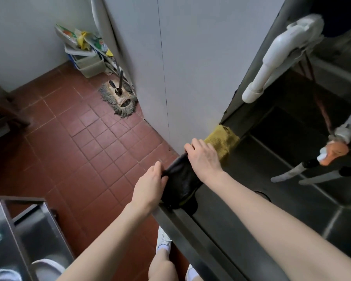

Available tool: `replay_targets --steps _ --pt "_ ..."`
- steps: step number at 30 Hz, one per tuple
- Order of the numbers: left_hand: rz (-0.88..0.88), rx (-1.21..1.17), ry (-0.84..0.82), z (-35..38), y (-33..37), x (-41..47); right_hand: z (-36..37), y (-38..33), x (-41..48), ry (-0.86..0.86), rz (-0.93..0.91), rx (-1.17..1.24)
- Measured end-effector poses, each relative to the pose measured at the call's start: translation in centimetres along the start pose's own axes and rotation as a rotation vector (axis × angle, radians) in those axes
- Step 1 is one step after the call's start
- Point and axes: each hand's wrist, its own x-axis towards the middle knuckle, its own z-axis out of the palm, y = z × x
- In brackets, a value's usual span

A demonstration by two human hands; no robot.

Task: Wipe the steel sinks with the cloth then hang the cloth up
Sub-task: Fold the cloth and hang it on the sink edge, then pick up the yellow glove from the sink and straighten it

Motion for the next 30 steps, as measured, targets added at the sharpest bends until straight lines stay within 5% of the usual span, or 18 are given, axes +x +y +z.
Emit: replay_targets --steps 8,15,22,30 --pt "0.194 0.253 -0.200 -0.5 -2.7 2.8 2.1 -1.3 -0.7 -0.073 0.074 0.104" --pt "0.445 0.392 0.004 -1.7 -2.0 3.0 -0.6 -0.2 -6.3 -0.067 0.091 0.130" --pt "0.728 0.424 -0.088 0.2 6.7 -0.3 -6.9 4.6 -21.2 -0.277 0.560 0.093" --pt "0.918 0.523 -0.243 8.5 21.2 -12.7 -12.8 6.4 -43.1 -0.115 0.957 0.181"
